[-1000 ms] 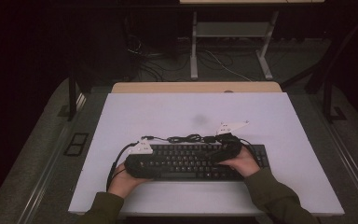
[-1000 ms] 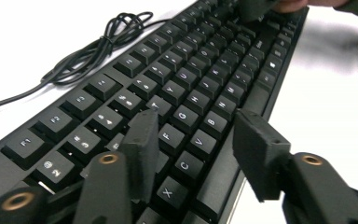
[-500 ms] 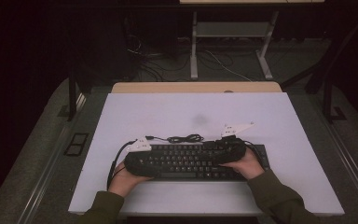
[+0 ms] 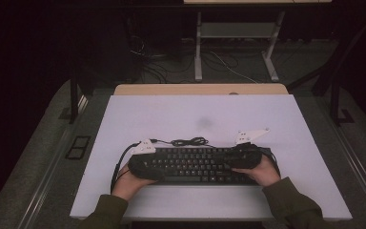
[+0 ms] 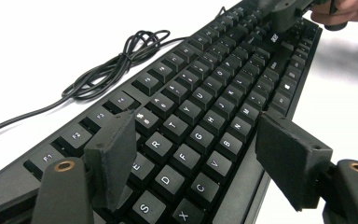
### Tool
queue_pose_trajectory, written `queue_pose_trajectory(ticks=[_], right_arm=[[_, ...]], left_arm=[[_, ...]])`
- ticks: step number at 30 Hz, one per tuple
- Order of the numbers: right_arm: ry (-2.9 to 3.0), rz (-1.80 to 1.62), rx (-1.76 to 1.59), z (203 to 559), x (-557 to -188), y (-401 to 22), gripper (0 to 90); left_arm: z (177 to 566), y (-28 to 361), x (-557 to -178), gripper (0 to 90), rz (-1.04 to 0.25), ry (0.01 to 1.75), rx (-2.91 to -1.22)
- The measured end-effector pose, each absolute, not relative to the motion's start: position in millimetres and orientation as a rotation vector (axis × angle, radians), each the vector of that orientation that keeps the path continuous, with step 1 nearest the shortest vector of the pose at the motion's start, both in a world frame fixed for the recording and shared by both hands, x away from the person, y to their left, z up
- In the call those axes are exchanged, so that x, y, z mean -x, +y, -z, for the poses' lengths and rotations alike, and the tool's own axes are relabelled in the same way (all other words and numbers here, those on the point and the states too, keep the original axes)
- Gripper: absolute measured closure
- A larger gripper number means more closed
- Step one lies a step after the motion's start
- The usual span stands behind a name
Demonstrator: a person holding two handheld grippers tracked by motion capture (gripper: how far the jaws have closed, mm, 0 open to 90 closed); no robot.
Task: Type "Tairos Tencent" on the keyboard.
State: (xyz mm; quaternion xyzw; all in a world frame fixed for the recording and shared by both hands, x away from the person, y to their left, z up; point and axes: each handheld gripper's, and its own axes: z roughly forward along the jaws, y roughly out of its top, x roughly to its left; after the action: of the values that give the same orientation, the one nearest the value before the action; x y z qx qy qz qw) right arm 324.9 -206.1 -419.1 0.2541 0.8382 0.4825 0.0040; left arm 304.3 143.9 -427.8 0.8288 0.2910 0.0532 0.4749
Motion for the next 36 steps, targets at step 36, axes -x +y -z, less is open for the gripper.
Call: queue_pose_trajectory(ticks=[36], right_arm=[[2.809, -1.247, -0.643, 437.6, -311.9, -203.1, 89.4]], left_arm=[[422.6, 140.9, -309.2, 33.3, -0.157, 0.736, -1.990]])
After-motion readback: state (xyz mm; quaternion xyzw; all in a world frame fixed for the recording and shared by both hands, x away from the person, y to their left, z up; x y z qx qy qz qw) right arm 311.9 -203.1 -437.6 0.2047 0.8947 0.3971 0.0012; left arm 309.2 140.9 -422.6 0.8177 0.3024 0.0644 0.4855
